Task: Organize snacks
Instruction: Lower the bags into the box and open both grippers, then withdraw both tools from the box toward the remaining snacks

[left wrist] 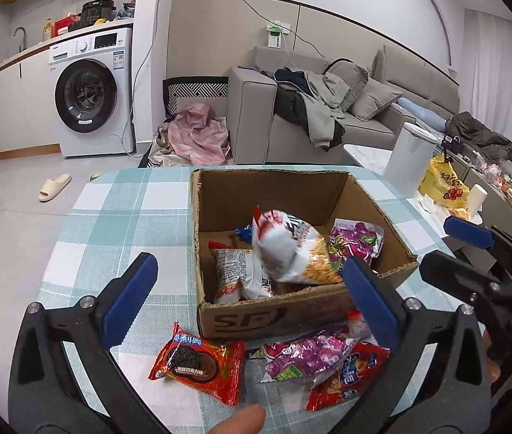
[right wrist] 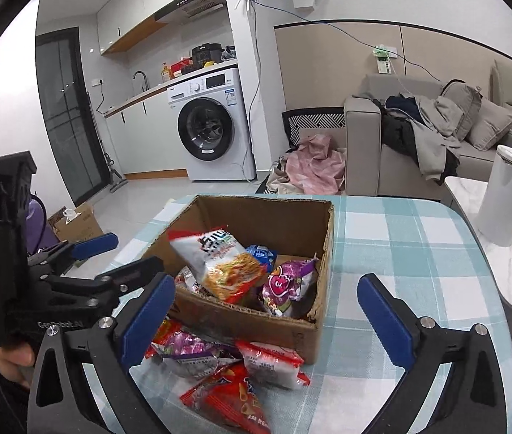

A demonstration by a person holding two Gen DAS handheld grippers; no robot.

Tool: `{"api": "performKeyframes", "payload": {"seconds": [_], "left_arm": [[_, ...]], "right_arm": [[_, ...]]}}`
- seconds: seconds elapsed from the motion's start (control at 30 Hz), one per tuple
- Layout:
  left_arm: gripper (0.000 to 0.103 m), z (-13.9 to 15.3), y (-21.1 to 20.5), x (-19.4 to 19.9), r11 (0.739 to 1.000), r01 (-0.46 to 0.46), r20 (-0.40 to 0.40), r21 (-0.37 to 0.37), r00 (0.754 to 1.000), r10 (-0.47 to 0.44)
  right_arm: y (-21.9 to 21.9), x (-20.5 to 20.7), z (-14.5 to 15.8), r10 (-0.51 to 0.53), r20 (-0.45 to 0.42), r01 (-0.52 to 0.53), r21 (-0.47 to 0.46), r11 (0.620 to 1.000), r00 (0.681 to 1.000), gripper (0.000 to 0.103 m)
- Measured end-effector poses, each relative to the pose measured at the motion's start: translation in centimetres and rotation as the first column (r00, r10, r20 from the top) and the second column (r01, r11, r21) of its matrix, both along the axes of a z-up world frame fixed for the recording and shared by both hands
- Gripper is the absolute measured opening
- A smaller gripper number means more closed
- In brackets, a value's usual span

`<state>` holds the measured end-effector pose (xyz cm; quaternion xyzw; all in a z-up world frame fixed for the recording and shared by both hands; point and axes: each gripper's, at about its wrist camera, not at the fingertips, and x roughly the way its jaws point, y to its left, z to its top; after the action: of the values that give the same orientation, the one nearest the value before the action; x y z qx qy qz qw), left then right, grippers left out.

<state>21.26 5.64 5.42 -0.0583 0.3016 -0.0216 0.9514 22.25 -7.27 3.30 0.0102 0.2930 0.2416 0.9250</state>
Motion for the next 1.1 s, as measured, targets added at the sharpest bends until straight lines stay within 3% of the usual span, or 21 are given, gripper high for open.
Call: {"api": "performKeyframes", "payload": {"seconds": [0.57,1.1], "left_arm": [[0.102,1.0,-0.7,-5.9,0.999,-0.001,0.018,0.04,1.0,0.0],[0.102,-1.5,0.4,-7.7,0.998,-0.033,-0.032,0.059,0.999,0.035]], "right_arm": [[-1.2,-2.5,-1.1,-0.001,-0.022,0.001,0.02,1.0,1.0,0.103],[-1.2,-3.6,-4.4,0.007,-0.091,-0.007,0.001,1.0,0.996,0.103]]}}
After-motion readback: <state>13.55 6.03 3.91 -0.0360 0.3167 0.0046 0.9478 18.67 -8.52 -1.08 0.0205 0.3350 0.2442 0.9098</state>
